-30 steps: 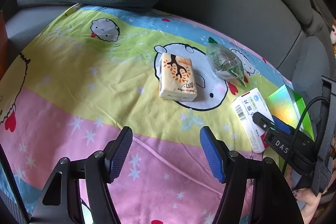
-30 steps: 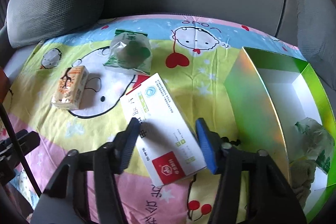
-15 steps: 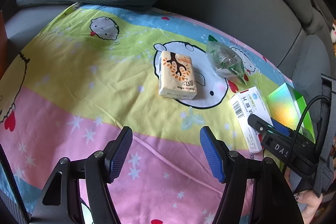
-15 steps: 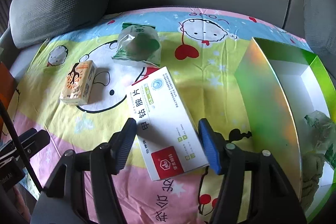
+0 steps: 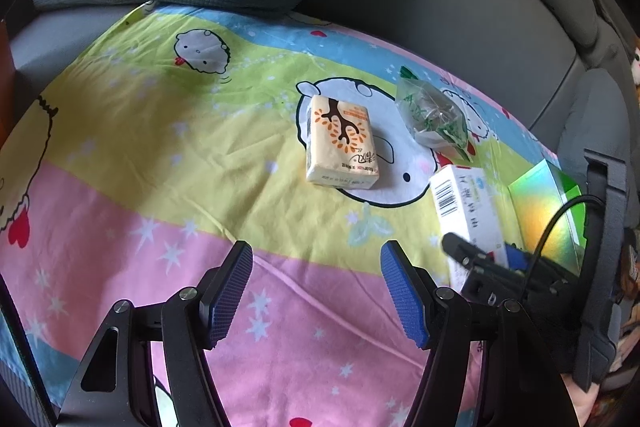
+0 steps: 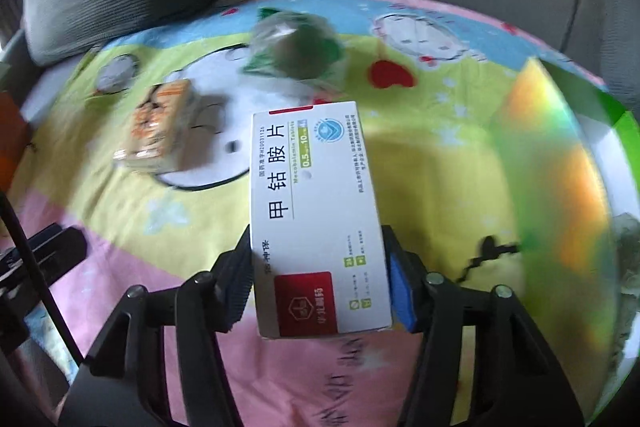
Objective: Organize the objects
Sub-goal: 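Lift the white medicine box off the blanket with the right tool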
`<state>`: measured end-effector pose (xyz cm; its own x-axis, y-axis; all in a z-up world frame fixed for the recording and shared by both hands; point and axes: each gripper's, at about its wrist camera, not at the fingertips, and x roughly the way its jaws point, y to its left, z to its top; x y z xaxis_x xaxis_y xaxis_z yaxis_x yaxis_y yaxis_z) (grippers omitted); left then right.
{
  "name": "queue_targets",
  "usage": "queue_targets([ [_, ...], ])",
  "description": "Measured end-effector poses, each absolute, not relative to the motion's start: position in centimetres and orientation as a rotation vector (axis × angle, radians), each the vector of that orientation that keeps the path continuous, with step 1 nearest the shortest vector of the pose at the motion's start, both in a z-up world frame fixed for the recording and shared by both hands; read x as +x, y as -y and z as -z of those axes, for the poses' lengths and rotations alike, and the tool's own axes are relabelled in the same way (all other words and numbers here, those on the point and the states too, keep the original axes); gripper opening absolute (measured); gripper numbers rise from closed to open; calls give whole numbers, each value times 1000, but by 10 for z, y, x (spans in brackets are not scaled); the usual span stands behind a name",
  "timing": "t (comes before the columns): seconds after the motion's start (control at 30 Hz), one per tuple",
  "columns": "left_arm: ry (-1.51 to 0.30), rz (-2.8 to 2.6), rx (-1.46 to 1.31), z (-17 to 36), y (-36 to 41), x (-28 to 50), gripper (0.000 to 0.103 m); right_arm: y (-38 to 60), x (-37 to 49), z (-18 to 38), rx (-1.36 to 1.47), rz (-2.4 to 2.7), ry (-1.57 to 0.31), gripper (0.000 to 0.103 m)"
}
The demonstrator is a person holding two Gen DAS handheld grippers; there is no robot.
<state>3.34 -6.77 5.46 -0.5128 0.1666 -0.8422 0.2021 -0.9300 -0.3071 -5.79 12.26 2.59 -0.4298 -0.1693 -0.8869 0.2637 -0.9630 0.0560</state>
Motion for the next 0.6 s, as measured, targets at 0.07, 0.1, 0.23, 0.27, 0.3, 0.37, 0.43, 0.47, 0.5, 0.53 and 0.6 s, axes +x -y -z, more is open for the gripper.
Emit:
queue_targets([
  [0.07,-596,2647,1537,-54,70,34,67,-117,-54,-26,1503,2416,-106,57],
  [0.1,-603,2645,1536,-54,71,34,67,-114,-53,-27,1501,2392,-99,57],
  [0.23,-637,2636,1531,-53,76,34,67,-103,-46,-26,1519,2290,-42,58],
  [0.27,-646,2634,1531,-53,77,34,67,-100,-44,-26,1516,2271,-34,57],
  [0.3,-658,2633,1531,-53,78,34,67,-98,-42,-28,1506,2255,-29,60],
  [0.37,-677,2630,1532,-53,79,34,67,-98,-39,-32,1496,2252,-28,68],
  [0.43,-698,2632,1539,-52,79,34,67,-102,-35,-36,1490,2263,-21,69],
  [0.47,-709,2633,1544,-52,79,33,67,-105,-35,-38,1490,2264,-10,69],
  [0.5,-722,2635,1551,-52,78,33,67,-110,-35,-40,1490,2266,12,69],
  [0.53,-736,2638,1560,-51,77,33,67,-116,-35,-43,1489,2268,42,69],
  [0.6,-767,2648,1582,-50,73,32,67,-128,-35,-48,1480,2281,111,69],
])
